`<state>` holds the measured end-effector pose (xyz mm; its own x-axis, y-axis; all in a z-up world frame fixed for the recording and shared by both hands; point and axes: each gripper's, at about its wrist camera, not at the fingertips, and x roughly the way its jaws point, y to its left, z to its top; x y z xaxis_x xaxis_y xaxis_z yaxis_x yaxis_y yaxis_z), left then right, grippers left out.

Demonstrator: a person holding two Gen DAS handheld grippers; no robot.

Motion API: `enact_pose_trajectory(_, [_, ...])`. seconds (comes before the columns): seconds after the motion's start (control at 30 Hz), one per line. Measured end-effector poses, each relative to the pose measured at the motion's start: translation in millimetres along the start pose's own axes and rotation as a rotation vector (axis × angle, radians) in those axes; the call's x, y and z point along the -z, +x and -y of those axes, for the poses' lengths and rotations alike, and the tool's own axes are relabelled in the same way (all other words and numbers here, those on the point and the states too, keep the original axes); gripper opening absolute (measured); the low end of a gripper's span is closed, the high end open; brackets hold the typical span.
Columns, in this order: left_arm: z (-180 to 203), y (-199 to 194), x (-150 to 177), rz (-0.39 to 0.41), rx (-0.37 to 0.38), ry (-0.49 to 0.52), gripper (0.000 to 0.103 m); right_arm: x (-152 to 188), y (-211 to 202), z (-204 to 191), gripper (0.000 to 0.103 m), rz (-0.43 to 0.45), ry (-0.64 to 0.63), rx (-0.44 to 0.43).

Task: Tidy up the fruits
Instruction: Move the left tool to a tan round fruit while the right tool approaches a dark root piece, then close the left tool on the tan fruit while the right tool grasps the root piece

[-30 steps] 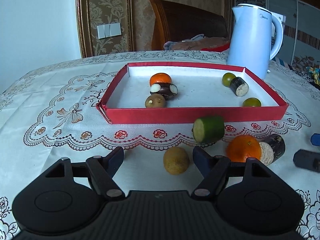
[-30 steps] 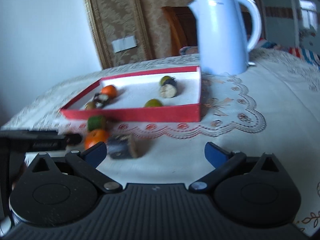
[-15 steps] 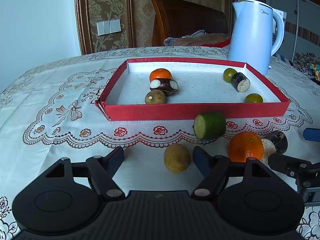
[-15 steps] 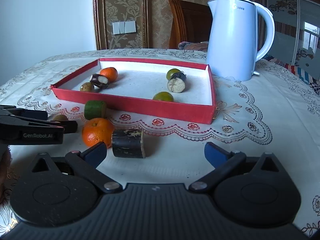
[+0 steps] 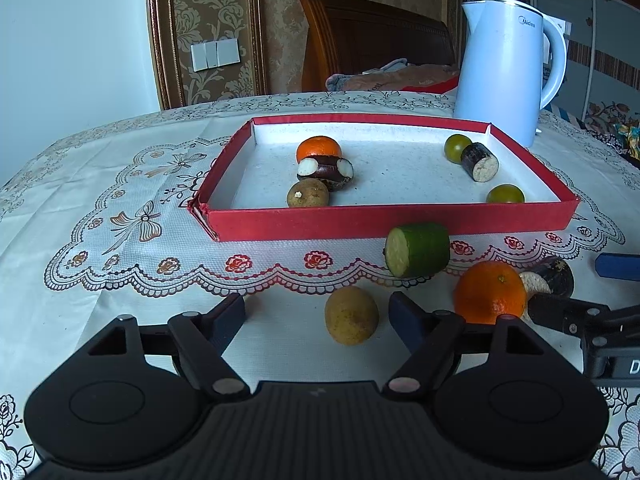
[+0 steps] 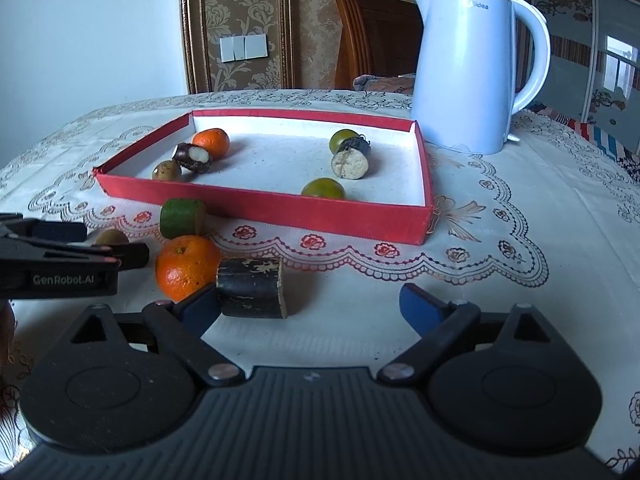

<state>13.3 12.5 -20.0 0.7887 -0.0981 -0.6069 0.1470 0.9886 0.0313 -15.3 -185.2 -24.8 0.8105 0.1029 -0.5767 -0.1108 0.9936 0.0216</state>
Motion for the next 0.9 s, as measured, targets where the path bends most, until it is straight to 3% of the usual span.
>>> enact_pose_trajectory(0.13, [1.4,-1.7,0.5,0.009,0.023,0.012,0.079,-0.8,3.2,1.8,0.094,-0.007,0.013,-0.004])
enact_pose_trajectory(0.3, [4.6,-4.1,1.2,0.022,0.029,0.031,0.078,-0.6,4.4,0.3,0.083,-0.014,-0.001,-0.017])
enact_pose_trajectory(0.37, [3.7,-4.0,0.9,0.021,0.033,0.026,0.074,-0.9,5.2,-0.2,0.075,-0.02,-0.004,-0.024])
enact_pose_trajectory(0.43, [3.8,-5.0,1.0,0.027,0.039,0.03,0.06,-1.3,5.6,-0.9,0.073,-0.021,-0.01,-0.029])
enact_pose_trajectory(0.5, [5.1,-4.0,0.9,0.023,0.039,0.039,0.054,-1.2,5.7,-1.3,0.066,-0.02,-0.014,-0.034])
enact_pose_trajectory(0.67, [5.3,-4.4,1.1,0.024,0.046,0.041,0.041,-0.8,4.2,-3.0,0.041,-0.01,-0.023,-0.041])
enact_pose_trajectory(0.73, [6.5,-5.1,1.6,0.027,0.051,0.05,0.032,-0.7,3.8,-3.4,0.039,-0.008,-0.023,-0.037])
enact_pose_trajectory(0.9, [8.3,-5.9,1.4,0.031,0.048,0.062,0.026,-0.1,2.8,-4.1,0.032,-0.003,-0.031,-0.039])
